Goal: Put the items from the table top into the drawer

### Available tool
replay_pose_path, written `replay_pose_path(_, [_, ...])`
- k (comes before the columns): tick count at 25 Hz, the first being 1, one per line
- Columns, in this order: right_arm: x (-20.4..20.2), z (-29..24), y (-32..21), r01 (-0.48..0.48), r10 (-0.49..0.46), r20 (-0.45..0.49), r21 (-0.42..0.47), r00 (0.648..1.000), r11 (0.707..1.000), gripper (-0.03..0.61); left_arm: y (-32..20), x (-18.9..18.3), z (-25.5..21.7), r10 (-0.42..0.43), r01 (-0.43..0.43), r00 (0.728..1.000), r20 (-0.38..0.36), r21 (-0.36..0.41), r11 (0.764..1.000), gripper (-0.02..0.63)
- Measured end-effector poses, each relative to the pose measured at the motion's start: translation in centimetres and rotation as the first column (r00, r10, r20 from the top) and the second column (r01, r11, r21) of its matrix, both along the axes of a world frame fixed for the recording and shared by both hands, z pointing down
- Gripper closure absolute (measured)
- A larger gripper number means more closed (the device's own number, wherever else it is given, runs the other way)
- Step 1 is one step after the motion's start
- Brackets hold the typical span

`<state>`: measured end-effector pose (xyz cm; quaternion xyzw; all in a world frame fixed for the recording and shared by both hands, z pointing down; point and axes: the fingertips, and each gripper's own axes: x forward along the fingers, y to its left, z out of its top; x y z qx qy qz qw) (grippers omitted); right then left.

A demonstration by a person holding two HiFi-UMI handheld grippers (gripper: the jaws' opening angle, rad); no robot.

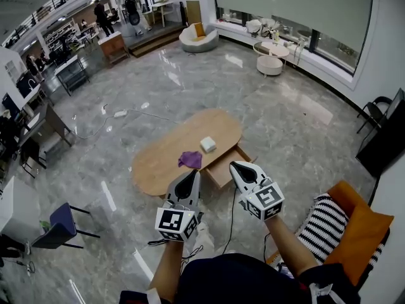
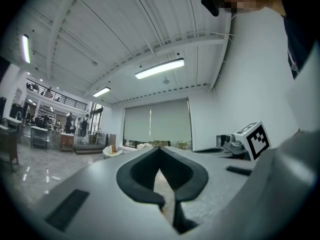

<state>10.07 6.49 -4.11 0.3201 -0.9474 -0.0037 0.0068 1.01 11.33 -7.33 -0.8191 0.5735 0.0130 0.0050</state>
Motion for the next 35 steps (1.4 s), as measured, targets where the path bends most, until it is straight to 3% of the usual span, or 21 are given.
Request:
replay_pose_path(18, [0.3,1.5,-5.6,-0.006,0.006,-0.019,-0.016,1.0,1.0,0.561,-5.8,0.2,1.2,0.003,-0.003,1.0,-0.008,-0.012,1.0,0.61])
replay_pose_path(35, [-5.2,3.1,-15.0,-0.059,0.057,-0.053,-0.043,0.997,0.997,0.561,-16.0,-6.0,2.6,0.038,-0.039,0.999,-0.025,-0.039,0.998,0.609])
